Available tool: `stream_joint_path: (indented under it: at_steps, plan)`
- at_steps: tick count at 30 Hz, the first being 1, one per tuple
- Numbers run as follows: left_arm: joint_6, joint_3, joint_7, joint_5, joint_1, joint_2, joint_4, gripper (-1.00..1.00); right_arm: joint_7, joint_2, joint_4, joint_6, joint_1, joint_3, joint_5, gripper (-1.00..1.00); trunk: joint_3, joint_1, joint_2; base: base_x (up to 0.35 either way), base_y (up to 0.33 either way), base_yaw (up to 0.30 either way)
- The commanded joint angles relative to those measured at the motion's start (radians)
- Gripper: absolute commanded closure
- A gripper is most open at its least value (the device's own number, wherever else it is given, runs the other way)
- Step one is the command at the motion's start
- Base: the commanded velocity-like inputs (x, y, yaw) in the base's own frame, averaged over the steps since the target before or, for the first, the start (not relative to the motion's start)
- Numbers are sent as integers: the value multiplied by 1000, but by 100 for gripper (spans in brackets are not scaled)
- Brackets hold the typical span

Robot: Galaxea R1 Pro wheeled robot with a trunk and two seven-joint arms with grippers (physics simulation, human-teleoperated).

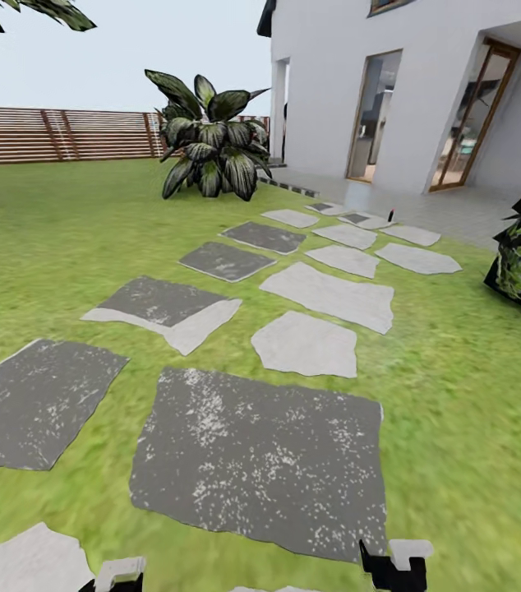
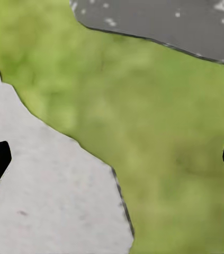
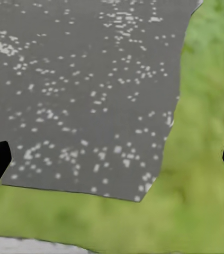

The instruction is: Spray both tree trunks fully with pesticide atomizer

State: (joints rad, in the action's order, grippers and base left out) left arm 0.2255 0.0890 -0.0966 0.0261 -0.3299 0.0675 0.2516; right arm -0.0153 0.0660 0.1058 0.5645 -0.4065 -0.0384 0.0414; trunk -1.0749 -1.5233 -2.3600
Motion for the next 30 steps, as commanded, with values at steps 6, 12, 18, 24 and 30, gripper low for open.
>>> stream_joint_path:
  at_steps: [6, 12, 18, 24, 30]
  plan:
    - [0, 0, 0, 0, 0, 0, 0, -100, 0, 0, 0, 0, 0, 0, 0, -100, 0, 0, 0, 340, 0, -141]
    - [0, 0, 0, 0, 0, 0, 0, -100, 0, 0, 0, 0, 0, 0, 0, -100, 0, 0, 0, 340, 0, -8]
    - [0, -1, 0, 1, 0, 0, 0, -100, 2, 1, 0, -1, 0, 0, 0, -100, 0, 0, 0, 340, 0, 0]
    - [0, -1, 0, 1, 0, 0, 0, -100, 3, 2, 0, -2, 0, 0, 0, -100, 0, 0, 0, 340, 0, 0]
    - [0, -2, 0, 2, 0, 0, 0, -100, 3, 2, 0, -2, 0, 0, 0, -100, 0, 0, 0, 340, 0, 0]
